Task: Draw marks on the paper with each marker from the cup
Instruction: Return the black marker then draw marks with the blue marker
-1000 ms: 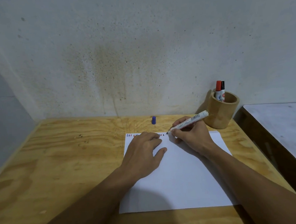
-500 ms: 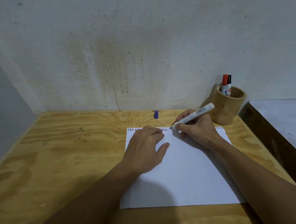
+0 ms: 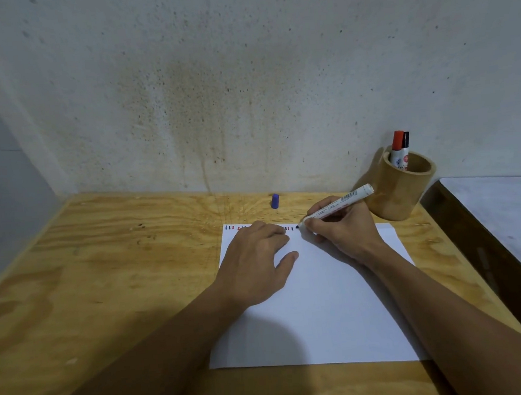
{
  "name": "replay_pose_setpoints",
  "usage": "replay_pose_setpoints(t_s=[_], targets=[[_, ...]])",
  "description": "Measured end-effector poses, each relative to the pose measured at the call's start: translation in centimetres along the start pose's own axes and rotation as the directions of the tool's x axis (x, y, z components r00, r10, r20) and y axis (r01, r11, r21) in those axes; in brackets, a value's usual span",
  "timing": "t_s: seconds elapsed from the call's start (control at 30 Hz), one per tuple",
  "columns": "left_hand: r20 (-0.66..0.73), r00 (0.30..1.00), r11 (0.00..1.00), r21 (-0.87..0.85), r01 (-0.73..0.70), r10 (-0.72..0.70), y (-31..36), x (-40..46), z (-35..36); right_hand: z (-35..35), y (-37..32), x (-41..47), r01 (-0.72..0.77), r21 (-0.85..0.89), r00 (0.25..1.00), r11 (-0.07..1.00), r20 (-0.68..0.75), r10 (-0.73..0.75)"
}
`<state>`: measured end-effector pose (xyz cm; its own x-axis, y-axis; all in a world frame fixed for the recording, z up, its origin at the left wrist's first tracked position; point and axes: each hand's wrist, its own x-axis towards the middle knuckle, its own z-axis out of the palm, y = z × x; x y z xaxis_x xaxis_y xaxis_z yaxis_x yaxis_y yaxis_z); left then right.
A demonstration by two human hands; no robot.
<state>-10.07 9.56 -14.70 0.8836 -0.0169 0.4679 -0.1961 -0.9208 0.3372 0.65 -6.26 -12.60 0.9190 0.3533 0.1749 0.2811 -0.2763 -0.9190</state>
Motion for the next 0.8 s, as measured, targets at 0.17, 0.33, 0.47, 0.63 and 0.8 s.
replay_pose_setpoints(t_s=[0.17,0.33,0.47,0.63,0.8], targets=[[0.006,1.000,1.000,0.001,0.005,-0.005,0.11,0.01,-0.07,0.06,0.05,0.02,-0.004,-0.005,1.000,1.000,0.010,0.004],[-0.007,1.000,1.000,-0.002,-0.006,0.006,0.03,0.02,-0.03,0.09,0.04,0.01,-0.014,-0.012,1.000,1.000,0.016,0.014],[-0.011,1.000,1.000,0.005,-0.008,0.008,0.05,0.03,-0.03,-0.02,-0.07,-0.09,0.006,-0.008,1.000,1.000,0.022,-0.006],[-0.019,1.000,1.000,0.003,-0.010,0.010,0.10,0.03,-0.02,-0.10,-0.07,-0.08,-0.006,-0.013,0.999,1.000,0.048,0.007],[-0.011,0.999,0.999,-0.031,0.030,-0.030,0.04,0.08,-0.09,-0.37,0.16,0.04,-0.025,0.070,0.999,0.997,-0.024,0.027]])
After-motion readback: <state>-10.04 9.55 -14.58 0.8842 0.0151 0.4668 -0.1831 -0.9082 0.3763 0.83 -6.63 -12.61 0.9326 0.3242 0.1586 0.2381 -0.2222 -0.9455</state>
